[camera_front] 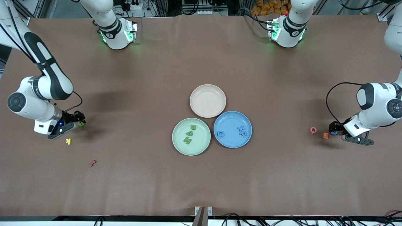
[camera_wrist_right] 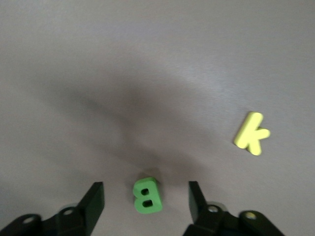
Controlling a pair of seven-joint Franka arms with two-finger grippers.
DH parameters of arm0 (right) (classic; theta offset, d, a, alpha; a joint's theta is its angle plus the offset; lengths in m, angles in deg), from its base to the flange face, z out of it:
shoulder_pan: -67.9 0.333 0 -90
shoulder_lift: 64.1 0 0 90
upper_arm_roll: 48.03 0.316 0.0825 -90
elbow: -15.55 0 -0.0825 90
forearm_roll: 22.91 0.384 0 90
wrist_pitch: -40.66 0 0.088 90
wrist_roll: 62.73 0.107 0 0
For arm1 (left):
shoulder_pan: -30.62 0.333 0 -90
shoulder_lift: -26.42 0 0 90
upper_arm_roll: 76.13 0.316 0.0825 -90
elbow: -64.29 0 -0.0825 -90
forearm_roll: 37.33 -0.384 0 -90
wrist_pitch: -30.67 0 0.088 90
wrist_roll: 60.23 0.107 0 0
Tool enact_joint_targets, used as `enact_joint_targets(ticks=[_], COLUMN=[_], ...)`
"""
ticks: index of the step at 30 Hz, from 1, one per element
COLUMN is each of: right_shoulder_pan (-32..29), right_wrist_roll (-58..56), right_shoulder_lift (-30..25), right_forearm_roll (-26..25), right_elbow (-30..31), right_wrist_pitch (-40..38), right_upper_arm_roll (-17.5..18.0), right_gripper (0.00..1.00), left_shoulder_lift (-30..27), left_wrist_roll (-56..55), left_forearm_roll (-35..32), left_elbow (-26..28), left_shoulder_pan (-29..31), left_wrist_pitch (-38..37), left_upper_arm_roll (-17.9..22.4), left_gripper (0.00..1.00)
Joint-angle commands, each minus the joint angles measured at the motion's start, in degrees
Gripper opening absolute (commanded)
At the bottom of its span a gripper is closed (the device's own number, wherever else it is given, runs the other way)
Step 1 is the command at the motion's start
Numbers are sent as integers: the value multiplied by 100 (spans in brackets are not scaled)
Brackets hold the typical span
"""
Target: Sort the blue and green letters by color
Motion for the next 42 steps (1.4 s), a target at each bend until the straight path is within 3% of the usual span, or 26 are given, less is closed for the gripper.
enact_joint_targets(ticks=[1,13,29,35,42], right_shoulder_pan=[-22,48,83,83,83], right_wrist_roll=[-149,-166,-175,-158,-131], right_shoulder_lift=[32,76,120,146,163], right_forearm_roll=[-213,-459,-530,-521,-521], right_elbow=[110,110,242,242,251], right_wrist_pitch=[140,281,615,624,632], right_upper_arm_roll=[3,-216,-331,-331,-331], right_gripper=[65,64,44,44,48], left_shoulder_lift=[40,-56,-144,-188,-197], left_wrist_roll=[-60,-402,-1939,-2976,-4540], left_forearm_roll=[-103,-33,196,196,187], left_elbow=[-60,-104,-597,-579,-614], left_shoulder_pan=[17,0,-237,-641,-1669], left_wrist_pitch=[-38,-82,-1163,-1180,-1242], left_upper_arm_roll=[-22,-84,-989,-1165,-1156], left_gripper=[0,0,0,0,0])
